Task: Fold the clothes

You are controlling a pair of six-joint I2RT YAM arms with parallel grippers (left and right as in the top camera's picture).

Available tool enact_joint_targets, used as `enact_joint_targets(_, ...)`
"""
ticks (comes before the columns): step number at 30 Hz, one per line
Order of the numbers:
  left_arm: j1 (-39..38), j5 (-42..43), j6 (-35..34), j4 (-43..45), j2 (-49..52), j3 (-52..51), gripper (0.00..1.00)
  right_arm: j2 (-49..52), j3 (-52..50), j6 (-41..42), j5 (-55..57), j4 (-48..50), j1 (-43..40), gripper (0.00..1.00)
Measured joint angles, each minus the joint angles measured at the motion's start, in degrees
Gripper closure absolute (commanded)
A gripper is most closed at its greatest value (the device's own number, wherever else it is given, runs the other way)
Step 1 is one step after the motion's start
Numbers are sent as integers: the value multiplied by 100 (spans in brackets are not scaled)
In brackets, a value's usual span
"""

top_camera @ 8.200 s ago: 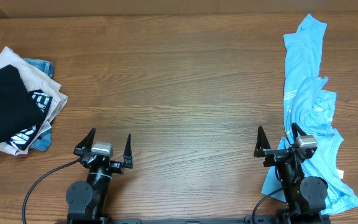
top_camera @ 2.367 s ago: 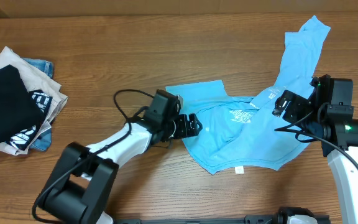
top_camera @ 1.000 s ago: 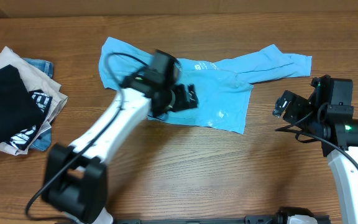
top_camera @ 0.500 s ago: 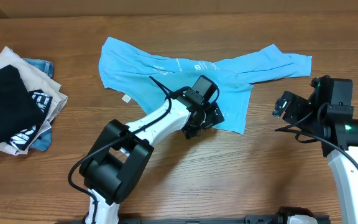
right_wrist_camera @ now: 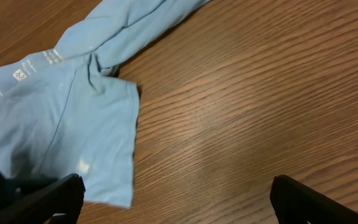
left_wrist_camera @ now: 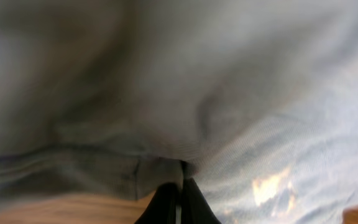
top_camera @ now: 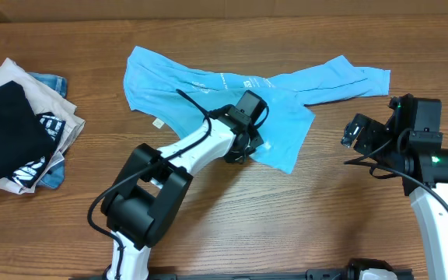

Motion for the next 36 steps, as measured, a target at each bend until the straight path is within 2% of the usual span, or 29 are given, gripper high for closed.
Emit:
enact_joint_targets(5, 579, -1016, 509, -2026, -741, -160, 96, 35, 0, -2, -2, 42, 0, 0)
enact_joint_targets(9, 1314, -1967, 833, -3169, -2293, -168, 96, 240, 0, 0, -2, 140, 0, 0)
enact_joint_targets(12, 1912, -2356, 992, -3779, -3123, -155, 96, 483, 0, 28, -2, 254, 0, 0)
enact_joint_targets(17, 2498, -2568, 1320, -4113, -3329, -155, 96, 944, 0, 109, -164, 317, 0, 0)
enact_joint_targets(22, 2494, -2599, 1488, -4105, -3329, -155, 96, 1609, -2, -24, -570, 772, 2, 7)
enact_joint_targets(26, 2494, -2610, 1504, -4089, -3329, -155, 96, 2472, -22, -494, -1178, 1657, 74, 8)
enact_joint_targets(32, 2494, -2610, 1506, -4085, -3329, -155, 96, 3425, -26, -922, -1416, 2811, 629, 9)
enact_joint_targets(35, 2494, -2610, 1506, -4085, -3329, -155, 96, 3807, -26, -966, -1318, 3167, 883, 16)
enact_joint_targets(36, 2494, -2608, 1506, -4087, -3329, -155, 96, 3910, -26, -997, -1198, 3200, 968, 25)
